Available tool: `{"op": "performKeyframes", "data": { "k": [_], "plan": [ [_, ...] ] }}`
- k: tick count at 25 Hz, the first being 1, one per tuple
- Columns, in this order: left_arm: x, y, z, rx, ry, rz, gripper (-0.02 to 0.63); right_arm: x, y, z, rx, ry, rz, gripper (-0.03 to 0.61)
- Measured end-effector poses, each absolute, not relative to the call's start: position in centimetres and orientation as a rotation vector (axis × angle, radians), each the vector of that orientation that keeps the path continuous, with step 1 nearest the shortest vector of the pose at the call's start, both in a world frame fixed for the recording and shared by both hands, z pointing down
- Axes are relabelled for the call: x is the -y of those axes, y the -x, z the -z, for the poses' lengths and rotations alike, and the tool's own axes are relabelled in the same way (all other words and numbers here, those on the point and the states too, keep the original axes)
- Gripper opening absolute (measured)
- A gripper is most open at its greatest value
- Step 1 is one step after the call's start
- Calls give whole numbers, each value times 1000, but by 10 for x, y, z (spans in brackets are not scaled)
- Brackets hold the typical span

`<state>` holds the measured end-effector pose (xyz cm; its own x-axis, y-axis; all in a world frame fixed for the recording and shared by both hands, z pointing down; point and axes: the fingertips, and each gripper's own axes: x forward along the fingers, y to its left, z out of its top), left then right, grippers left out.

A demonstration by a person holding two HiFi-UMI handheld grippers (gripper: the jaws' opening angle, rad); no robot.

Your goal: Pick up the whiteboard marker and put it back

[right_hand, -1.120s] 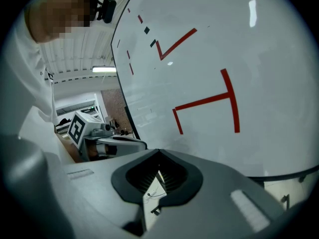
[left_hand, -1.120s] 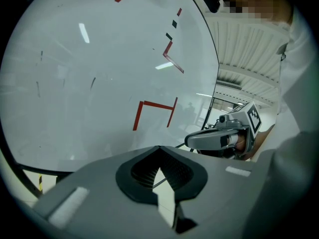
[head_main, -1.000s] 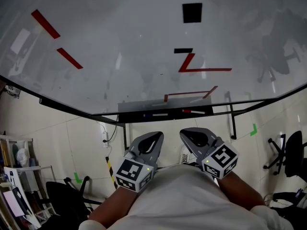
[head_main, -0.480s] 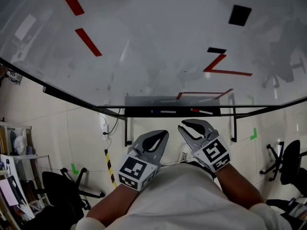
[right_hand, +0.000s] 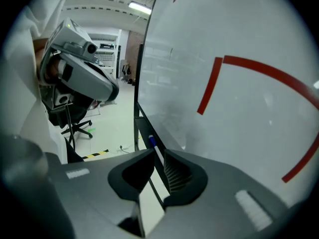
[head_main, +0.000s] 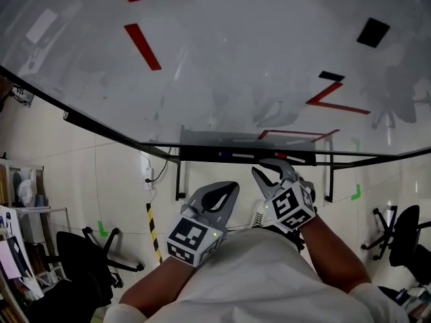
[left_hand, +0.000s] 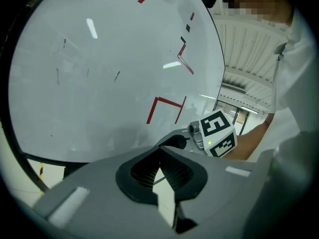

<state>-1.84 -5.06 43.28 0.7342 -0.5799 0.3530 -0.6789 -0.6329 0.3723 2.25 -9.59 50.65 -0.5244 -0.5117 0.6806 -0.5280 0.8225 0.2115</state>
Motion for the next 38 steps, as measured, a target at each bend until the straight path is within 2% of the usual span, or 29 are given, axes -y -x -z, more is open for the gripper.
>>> {"op": "performKeyframes", "data": {
  "k": [38],
  "plan": [
    [64,51,-444,1034,-2390,-277,17,127,28,-585,1977,-411,241,48]
  ]
}}
